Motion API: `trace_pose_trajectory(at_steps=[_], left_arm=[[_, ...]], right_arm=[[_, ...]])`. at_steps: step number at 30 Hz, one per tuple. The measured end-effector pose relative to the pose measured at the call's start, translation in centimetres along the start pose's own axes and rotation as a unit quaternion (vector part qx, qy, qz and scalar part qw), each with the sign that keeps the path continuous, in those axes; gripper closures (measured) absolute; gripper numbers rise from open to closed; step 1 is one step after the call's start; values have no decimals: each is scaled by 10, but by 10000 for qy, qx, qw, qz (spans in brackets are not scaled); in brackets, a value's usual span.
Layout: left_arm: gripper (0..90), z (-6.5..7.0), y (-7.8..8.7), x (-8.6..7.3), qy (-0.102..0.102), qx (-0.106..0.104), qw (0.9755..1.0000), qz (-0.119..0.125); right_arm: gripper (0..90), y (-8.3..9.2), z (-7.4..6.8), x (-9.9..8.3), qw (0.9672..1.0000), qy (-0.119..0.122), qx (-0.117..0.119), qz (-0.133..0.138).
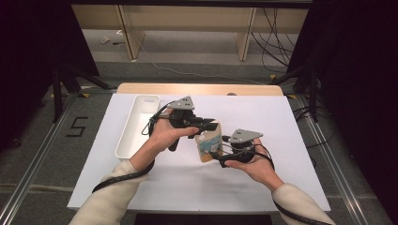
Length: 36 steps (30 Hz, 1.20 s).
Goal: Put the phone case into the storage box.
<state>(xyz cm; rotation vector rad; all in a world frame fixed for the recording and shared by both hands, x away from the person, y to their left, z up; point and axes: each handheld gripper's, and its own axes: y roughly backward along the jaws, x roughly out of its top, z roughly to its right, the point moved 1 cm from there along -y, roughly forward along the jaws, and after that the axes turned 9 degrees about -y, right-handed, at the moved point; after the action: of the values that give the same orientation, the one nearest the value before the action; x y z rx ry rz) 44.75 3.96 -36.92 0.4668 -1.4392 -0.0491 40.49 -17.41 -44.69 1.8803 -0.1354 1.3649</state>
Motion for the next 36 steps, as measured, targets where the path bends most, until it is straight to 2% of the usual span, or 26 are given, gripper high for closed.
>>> trace_pose_trajectory(at_steps=[20,25,36], left_arm=[[790,2,-2,0,-7,-111,9999,32],[790,2,-3,0,-15,-100,9999,56],[790,3,-3,0,-74,-99,9999,30]], right_arm=[[364,-2,2,-2,9998,26,177,-84],[421,-3,1,-2,9996,44,261,-94],[488,-2,2,-2,9996,38,271,-117]])
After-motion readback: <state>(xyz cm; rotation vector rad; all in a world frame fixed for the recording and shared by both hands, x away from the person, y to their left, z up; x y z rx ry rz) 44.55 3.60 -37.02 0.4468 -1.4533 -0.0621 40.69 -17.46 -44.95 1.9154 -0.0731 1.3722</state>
